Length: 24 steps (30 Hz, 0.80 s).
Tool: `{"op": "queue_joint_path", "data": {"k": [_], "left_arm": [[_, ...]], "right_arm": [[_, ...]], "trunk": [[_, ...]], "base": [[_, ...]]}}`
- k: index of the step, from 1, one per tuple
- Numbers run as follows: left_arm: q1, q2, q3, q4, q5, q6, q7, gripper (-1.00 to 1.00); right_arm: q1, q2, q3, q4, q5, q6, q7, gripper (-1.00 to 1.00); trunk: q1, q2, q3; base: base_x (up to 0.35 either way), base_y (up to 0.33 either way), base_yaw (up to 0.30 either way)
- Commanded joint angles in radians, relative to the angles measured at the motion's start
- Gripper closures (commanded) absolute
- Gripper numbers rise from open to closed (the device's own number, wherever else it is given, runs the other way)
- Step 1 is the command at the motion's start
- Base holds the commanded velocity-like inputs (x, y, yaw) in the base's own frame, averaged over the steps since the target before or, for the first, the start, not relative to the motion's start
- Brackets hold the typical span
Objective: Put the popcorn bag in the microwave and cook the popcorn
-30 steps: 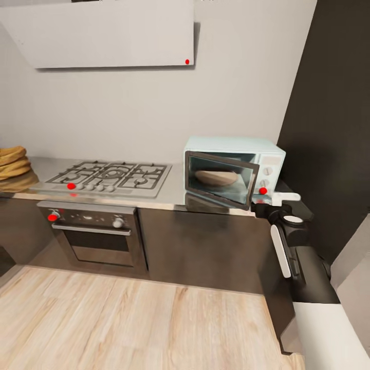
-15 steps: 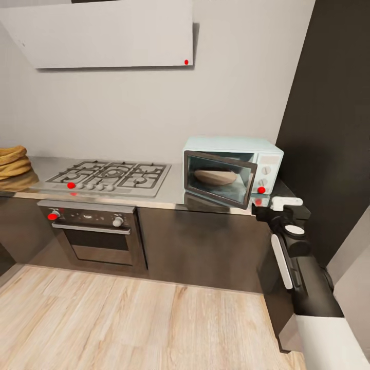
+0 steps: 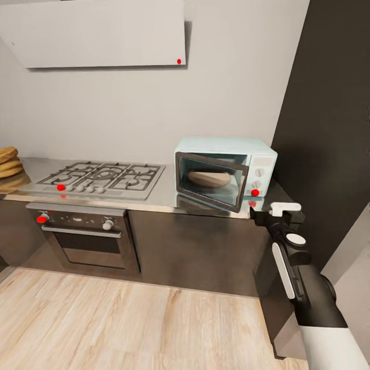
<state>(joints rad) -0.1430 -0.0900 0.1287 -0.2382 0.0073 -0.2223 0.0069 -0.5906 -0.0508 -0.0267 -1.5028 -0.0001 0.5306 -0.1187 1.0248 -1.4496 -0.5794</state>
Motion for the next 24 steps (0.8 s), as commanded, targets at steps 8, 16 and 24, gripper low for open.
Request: {"op": "queue_joint_path", "data": {"k": [8, 16, 24], "left_arm": [[0.0, -0.001, 0.005, 0.0, 0.006, -0.003, 0.003, -1.0], [0.002, -0.002, 0.001, 0.0, 0.005, -0.003, 0.004, -1.0], [0.002, -0.002, 0.002, 0.0, 0.006, -0.003, 0.004, -1.0]], "right_arm": [[0.002, -0.002, 0.011, 0.001, 0.002, 0.005, 0.092, -1.0], [0.007, -0.003, 0.001, 0.0, 0.0, -0.002, 0.138, -1.0], [0.009, -0.002, 0.002, 0.0, -0.001, 0.004, 0.139, -1.0]], "trunk": [[0.0, 0.0, -0.001], [0.0, 0.0, -0.001], [0.0, 0.0, -0.001]], "base": [[0.098, -0.055, 0.0], [0.092, -0.029, 0.0], [0.123, -0.105, 0.0]]}}
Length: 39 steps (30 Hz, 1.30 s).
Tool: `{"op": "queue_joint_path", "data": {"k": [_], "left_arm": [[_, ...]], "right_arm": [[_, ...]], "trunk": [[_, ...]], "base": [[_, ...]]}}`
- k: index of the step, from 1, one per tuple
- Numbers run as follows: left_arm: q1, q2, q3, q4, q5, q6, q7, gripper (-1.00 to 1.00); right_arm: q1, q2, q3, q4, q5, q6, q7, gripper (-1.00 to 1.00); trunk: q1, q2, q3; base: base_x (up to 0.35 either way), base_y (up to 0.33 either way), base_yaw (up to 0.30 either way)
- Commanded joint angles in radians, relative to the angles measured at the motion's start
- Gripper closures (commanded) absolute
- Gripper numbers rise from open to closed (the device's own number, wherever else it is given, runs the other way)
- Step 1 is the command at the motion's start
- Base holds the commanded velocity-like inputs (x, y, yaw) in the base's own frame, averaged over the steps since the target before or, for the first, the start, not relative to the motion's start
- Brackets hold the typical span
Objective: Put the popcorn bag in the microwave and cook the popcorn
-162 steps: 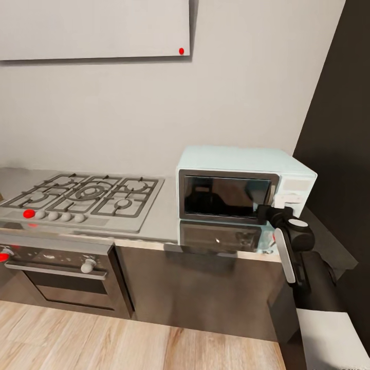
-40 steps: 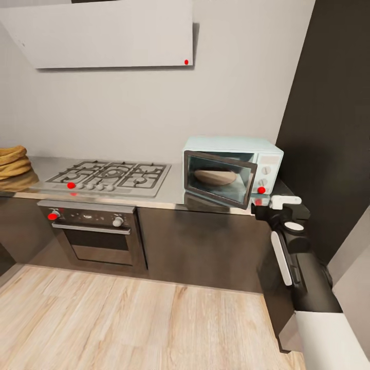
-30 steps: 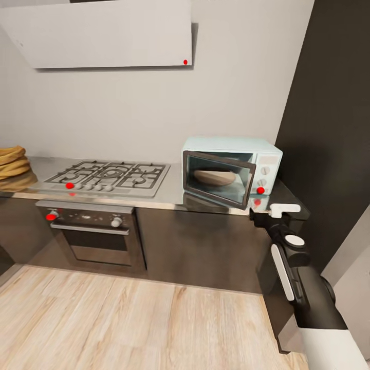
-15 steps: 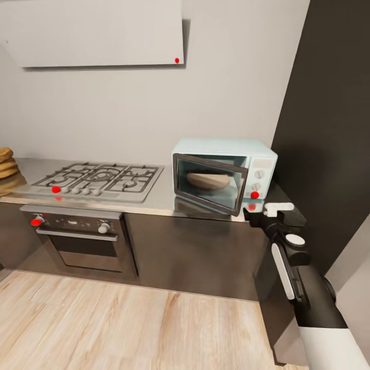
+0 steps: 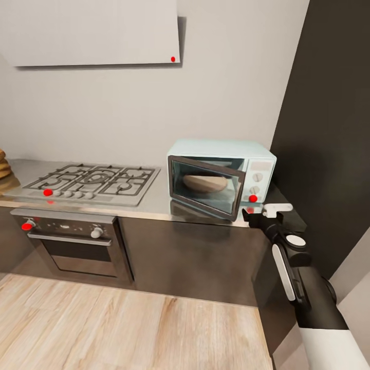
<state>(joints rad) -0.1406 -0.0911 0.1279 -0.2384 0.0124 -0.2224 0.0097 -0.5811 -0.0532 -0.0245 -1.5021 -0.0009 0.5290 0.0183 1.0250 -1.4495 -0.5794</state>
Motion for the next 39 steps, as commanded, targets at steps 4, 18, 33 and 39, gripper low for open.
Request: {"op": "queue_joint_path", "data": {"k": [4, 18, 33, 39], "left_arm": [[-0.001, 0.0, 0.002, 0.001, 0.001, -0.003, 0.001, -1.0], [-0.001, 0.001, 0.004, 0.001, 0.0, -0.003, 0.001, -1.0], [-0.001, 0.001, 0.003, 0.001, 0.0, -0.003, 0.001, -1.0], [-0.001, 0.0, 0.002, 0.001, -0.001, -0.003, 0.001, -1.0]], "right_arm": [[0.0, -0.001, -0.002, -0.001, 0.001, 0.002, 0.0, -1.0], [-0.002, -0.001, -0.024, 0.0, 0.001, -0.002, -0.001, -1.0], [-0.004, 0.003, -0.024, 0.007, 0.006, -0.003, -0.004, -1.0], [-0.053, 0.004, -0.027, 0.145, 0.003, -0.074, -0.006, -1.0]], "trunk": [[0.0, 0.0, -0.001], [0.0, 0.0, -0.001], [0.0, 0.0, -0.001], [0.0, 0.0, -0.001]], "base": [[0.005, -0.005, 0.0], [0.059, -0.039, 0.0], [0.08, 0.0, 0.0], [0.0, 0.0, 0.0]]}}
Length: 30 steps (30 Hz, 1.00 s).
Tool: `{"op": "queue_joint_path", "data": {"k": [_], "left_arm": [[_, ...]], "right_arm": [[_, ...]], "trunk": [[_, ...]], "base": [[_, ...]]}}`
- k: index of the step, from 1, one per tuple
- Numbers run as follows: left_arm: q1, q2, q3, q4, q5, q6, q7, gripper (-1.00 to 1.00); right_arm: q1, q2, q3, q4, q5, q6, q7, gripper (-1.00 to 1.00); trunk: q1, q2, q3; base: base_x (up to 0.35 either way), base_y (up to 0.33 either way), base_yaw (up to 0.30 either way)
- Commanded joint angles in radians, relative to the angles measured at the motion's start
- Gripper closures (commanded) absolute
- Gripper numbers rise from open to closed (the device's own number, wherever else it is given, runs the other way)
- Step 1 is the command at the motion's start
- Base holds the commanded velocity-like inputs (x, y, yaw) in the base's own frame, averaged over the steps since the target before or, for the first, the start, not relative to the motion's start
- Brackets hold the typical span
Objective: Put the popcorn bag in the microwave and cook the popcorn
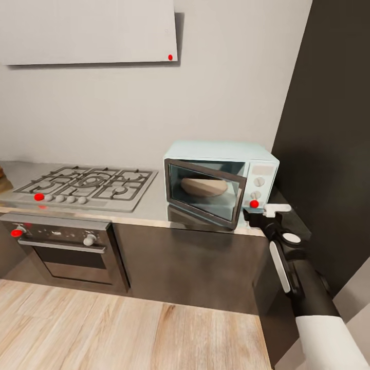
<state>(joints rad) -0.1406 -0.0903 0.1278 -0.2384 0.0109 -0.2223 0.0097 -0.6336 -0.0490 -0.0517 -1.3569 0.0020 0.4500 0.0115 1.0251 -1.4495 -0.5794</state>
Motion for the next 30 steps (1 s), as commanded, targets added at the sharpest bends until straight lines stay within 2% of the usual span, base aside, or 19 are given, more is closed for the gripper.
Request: {"op": "queue_joint_path", "data": {"k": [1, 4, 9, 14, 19, 26, 30], "left_arm": [[-0.001, 0.0, 0.003, 0.001, 0.001, -0.003, 0.001, -1.0], [-0.001, 0.0, 0.003, 0.001, 0.001, -0.003, 0.001, -1.0], [-0.001, -0.001, 0.003, 0.001, 0.001, -0.004, 0.001, -1.0], [-0.001, 0.0, 0.004, 0.001, 0.001, -0.003, 0.001, -1.0], [-0.001, 0.0, 0.004, 0.001, 0.0, -0.003, 0.001, -1.0], [-0.001, 0.0, 0.004, 0.001, -0.002, -0.003, 0.001, -1.0], [-0.001, 0.0, 0.004, 0.001, 0.0, -0.003, 0.001, -1.0]], "right_arm": [[-0.013, -0.001, 0.0, 0.024, 0.0, -0.005, 0.001, -1.0], [-0.053, -0.002, 0.0, 0.104, -0.001, -0.027, 0.002, -1.0], [-0.084, 0.0, 0.0, 0.177, 0.005, -0.086, 0.001, -1.0], [-0.143, 0.002, 0.001, 0.274, 0.001, -0.136, 0.001, -1.0], [-0.165, 0.008, 0.01, 0.294, 0.0, -0.158, 0.005, -1.0], [-0.172, 0.009, 0.012, 0.294, -0.002, -0.156, 0.12, -1.0], [-0.171, 0.01, 0.013, 0.293, -0.002, -0.155, 0.154, -1.0]], "trunk": [[0.0, -0.001, -0.001], [0.0, -0.001, -0.001], [0.0, -0.001, -0.001], [0.0, -0.001, -0.001], [0.0, -0.001, -0.001], [0.0, -0.001, -0.001], [0.0, -0.001, -0.001]], "base": [[0.0, 0.0, 0.0], [0.0, 0.0, 0.0], [0.0, 0.0, 0.0], [0.0, 0.0, 0.0], [0.0, 0.0, 0.0], [0.0, 0.0, 0.0], [0.0, 0.0, 0.0]]}}
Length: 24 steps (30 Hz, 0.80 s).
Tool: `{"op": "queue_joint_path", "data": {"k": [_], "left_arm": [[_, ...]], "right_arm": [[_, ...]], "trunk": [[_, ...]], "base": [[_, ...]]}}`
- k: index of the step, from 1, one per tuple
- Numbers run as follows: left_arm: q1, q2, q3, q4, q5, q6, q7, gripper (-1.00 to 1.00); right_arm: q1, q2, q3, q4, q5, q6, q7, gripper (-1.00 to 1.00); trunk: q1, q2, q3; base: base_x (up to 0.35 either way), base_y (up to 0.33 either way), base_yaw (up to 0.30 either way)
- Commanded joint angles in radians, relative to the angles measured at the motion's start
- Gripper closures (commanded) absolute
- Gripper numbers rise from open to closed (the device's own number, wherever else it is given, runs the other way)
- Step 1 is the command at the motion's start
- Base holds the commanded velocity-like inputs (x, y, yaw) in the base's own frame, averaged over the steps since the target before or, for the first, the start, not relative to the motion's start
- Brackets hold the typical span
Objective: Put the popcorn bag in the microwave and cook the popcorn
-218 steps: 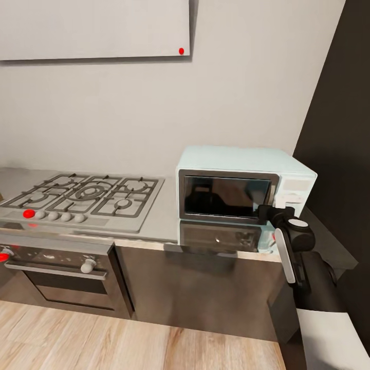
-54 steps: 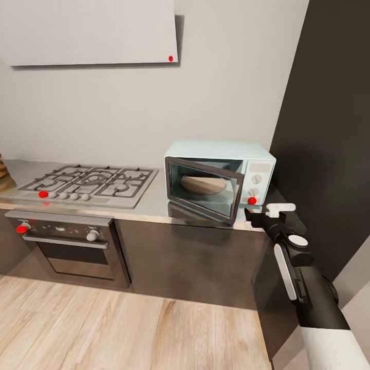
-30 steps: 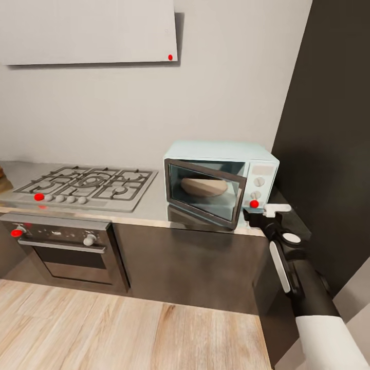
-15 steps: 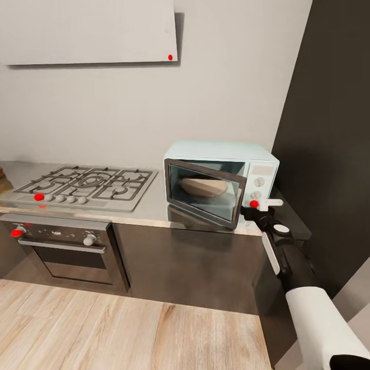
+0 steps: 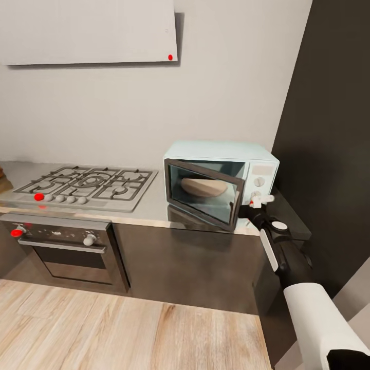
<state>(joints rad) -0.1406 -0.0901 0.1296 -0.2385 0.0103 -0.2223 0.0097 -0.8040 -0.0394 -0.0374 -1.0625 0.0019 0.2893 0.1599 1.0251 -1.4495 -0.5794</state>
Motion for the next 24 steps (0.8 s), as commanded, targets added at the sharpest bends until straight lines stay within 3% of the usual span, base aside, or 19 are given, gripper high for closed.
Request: {"op": "queue_joint_path", "data": {"k": [1, 7, 12, 21, 24], "left_arm": [[-0.001, 0.0, 0.003, 0.001, 0.001, -0.003, 0.001, -1.0], [-0.001, 0.001, 0.003, 0.001, 0.001, -0.003, 0.001, -1.0], [-0.002, 0.002, 0.003, 0.001, 0.001, -0.003, 0.001, -1.0], [-0.002, 0.004, 0.002, 0.001, 0.001, -0.004, 0.001, -1.0], [-0.002, 0.004, 0.003, 0.001, 0.002, -0.004, 0.001, -1.0]], "right_arm": [[0.0, 0.001, -0.001, -0.002, -0.002, 0.006, 0.01, -1.0], [0.001, 0.0, 0.007, -0.01, -0.002, 0.018, 0.016, -1.0], [0.002, 0.001, 0.053, -0.015, -0.002, 0.033, 0.034, -1.0], [0.008, 0.003, 0.059, -0.02, -0.002, 0.036, 0.049, -1.0], [0.009, 0.003, 0.081, -0.022, -0.002, 0.036, 0.049, -1.0]], "trunk": [[0.0, 0.0, -0.001], [0.0, 0.0, -0.001], [0.0, 0.0, -0.001], [0.0, 0.0, -0.001], [0.0, 0.0, -0.001]], "base": [[0.0, 0.0, 0.0], [0.0, 0.0, 0.0], [0.0, 0.0, 0.0], [-0.089, 0.036, 0.0], [-0.031, 0.011, 0.0]]}}
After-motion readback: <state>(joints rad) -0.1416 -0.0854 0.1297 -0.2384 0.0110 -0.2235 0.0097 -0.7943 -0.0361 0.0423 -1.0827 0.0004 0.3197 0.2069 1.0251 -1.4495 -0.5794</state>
